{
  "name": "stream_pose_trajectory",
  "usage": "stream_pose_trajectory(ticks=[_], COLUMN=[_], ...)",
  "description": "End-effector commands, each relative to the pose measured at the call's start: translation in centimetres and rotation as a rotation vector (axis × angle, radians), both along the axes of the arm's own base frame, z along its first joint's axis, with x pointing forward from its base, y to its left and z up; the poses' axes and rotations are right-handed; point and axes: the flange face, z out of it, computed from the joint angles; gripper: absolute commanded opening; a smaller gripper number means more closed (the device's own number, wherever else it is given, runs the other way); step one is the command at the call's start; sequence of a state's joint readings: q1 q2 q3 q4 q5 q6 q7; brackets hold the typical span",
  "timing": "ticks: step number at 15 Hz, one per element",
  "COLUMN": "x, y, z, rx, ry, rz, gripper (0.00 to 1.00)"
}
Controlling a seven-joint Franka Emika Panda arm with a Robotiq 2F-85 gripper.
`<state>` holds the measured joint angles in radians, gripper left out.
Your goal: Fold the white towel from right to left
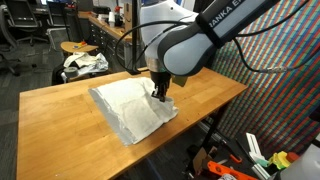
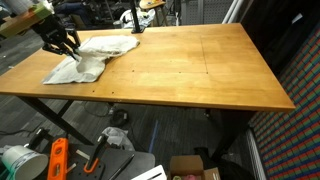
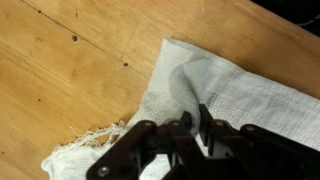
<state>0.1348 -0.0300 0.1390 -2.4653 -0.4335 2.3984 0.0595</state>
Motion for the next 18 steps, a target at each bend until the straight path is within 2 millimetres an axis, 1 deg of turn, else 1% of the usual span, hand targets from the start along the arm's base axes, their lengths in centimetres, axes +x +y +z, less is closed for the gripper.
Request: stream_pose_trajectory(ticks=[1,7,10,15,18], x=[-2.2,-4.8,-6.1,-7.5,-7.8], y=[2.4,6.6,8.6,12.6,14.9], z=[0.6,-0.7,-0.9,0.0,0.2], rx=[-0.010,-0.054,-0.081,-0.113,-0.111], ry=[-0.099,-0.181,-0.204,-0.216,-0.225], rz=[0.024,0.049,0.074,0.074,0.059], gripper=[0.02,0.02,0.02,0.02,0.02])
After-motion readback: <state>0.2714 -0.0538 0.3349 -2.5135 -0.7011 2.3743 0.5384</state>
